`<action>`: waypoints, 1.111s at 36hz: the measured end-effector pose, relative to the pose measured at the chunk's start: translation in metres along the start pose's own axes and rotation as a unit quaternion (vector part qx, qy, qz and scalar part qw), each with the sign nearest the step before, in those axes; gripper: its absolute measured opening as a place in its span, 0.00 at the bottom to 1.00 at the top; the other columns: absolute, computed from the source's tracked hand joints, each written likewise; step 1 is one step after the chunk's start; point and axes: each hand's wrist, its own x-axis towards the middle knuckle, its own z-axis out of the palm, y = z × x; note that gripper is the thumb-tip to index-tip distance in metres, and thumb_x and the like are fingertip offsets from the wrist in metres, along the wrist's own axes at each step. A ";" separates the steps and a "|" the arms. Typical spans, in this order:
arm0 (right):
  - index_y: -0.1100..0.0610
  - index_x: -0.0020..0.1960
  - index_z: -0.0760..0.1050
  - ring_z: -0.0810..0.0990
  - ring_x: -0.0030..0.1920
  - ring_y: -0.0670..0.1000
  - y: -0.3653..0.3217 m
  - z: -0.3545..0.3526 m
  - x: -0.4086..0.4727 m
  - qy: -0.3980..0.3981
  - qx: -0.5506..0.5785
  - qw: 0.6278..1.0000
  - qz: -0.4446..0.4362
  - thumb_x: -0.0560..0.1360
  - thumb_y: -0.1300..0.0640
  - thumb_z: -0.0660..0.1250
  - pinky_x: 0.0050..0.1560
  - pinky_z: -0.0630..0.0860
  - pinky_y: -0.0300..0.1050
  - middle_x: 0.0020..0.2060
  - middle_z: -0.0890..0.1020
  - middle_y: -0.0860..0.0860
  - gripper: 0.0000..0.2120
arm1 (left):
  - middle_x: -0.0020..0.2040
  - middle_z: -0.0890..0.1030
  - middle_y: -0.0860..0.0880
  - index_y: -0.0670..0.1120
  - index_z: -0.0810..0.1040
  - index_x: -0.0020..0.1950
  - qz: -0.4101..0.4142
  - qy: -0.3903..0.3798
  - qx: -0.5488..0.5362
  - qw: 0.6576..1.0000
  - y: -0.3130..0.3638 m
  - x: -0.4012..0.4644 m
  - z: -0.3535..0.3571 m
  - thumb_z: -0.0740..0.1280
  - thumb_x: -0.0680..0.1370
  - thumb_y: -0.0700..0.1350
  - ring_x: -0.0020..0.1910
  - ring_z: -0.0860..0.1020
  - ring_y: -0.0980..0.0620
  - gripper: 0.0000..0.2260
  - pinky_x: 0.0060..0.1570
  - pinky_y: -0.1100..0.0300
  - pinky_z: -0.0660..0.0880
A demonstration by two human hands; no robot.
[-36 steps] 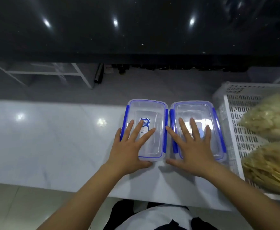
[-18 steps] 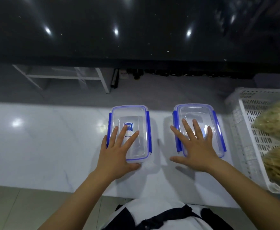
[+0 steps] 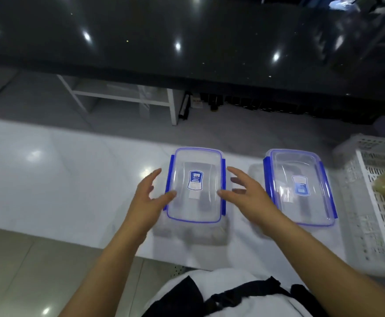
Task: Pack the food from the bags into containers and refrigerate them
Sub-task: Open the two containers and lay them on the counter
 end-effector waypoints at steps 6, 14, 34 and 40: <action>0.41 0.67 0.71 0.85 0.48 0.47 0.007 0.008 0.014 0.010 0.129 0.989 0.065 0.78 0.54 0.70 0.37 0.82 0.43 0.48 0.85 0.43 0.20 | 0.57 0.86 0.47 0.53 0.78 0.69 -0.141 -0.126 -0.162 0.968 -0.004 0.024 -0.028 0.72 0.79 0.46 0.55 0.85 0.46 0.18 0.48 0.52 0.83; 0.47 0.62 0.79 0.87 0.43 0.53 0.012 0.009 0.023 0.033 0.193 0.972 0.129 0.76 0.60 0.73 0.35 0.83 0.49 0.45 0.87 0.50 0.17 | 0.52 0.87 0.43 0.54 0.80 0.64 -0.160 -0.155 -0.114 0.968 0.001 0.039 -0.030 0.75 0.76 0.41 0.50 0.86 0.43 0.19 0.41 0.52 0.83; 0.52 0.61 0.79 0.87 0.43 0.55 0.016 0.021 0.031 -0.008 0.177 0.976 0.123 0.76 0.64 0.72 0.35 0.82 0.48 0.43 0.87 0.54 0.16 | 0.52 0.87 0.45 0.54 0.79 0.64 -0.125 -0.145 -0.103 0.976 -0.016 0.031 -0.049 0.71 0.79 0.39 0.49 0.86 0.43 0.17 0.39 0.51 0.83; 0.52 0.61 0.80 0.87 0.44 0.56 0.023 0.018 0.033 -0.009 0.193 0.972 0.136 0.77 0.64 0.70 0.37 0.83 0.49 0.45 0.87 0.56 0.15 | 0.55 0.86 0.42 0.52 0.79 0.66 -0.139 -0.162 -0.131 0.968 -0.021 0.033 -0.054 0.68 0.80 0.37 0.50 0.86 0.43 0.17 0.43 0.50 0.83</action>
